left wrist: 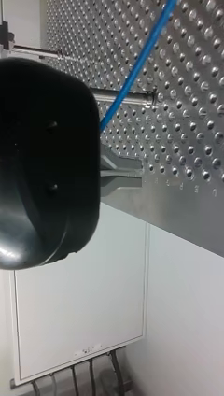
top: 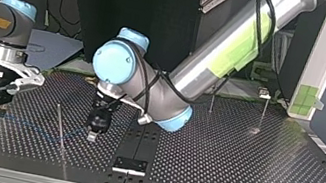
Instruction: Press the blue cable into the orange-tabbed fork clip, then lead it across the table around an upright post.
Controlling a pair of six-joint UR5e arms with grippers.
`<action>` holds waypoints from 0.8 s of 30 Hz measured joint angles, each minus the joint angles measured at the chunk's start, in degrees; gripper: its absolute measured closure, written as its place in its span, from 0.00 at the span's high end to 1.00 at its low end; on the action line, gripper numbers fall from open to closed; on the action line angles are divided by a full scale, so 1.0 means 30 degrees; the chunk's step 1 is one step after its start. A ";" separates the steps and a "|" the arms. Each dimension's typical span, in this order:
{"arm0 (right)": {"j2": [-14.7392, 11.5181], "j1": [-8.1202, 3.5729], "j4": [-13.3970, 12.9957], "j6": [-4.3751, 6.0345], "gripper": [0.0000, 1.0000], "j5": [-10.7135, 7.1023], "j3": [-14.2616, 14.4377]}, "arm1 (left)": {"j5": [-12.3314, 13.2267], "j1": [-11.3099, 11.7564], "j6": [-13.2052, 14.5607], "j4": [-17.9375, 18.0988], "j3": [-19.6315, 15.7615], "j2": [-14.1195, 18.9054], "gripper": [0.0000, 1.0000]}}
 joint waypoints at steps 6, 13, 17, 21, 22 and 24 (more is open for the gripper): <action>0.0017 -0.0331 -0.0033 0.0000 0.00 -0.0147 0.0007 | 0.0142 -0.0077 -0.0051 -0.0197 0.0990 -0.0835 0.00; 0.0138 -0.0527 -0.0084 -0.0002 0.00 -0.0194 0.0067 | 0.0156 -0.0036 -0.0192 -0.0212 0.1227 -0.1138 0.00; 0.0416 -0.0543 -0.0139 -0.0021 0.00 -0.0214 0.0137 | 0.0123 0.0042 -0.0252 -0.0231 0.1227 -0.1144 0.00; 0.0629 -0.0550 -0.0205 -0.0028 0.00 -0.0204 0.0311 | 0.0148 0.0099 -0.0284 -0.0250 0.1201 -0.1221 0.00; 0.0658 -0.0551 -0.0214 -0.0028 0.00 -0.0201 0.0341 | 0.0152 0.0109 -0.0288 -0.0267 0.1190 -0.1308 0.00; 0.0706 -0.0552 -0.0236 -0.0028 0.00 -0.0197 0.0412 | 0.0146 0.0121 -0.0289 -0.0318 0.1178 -0.1485 0.00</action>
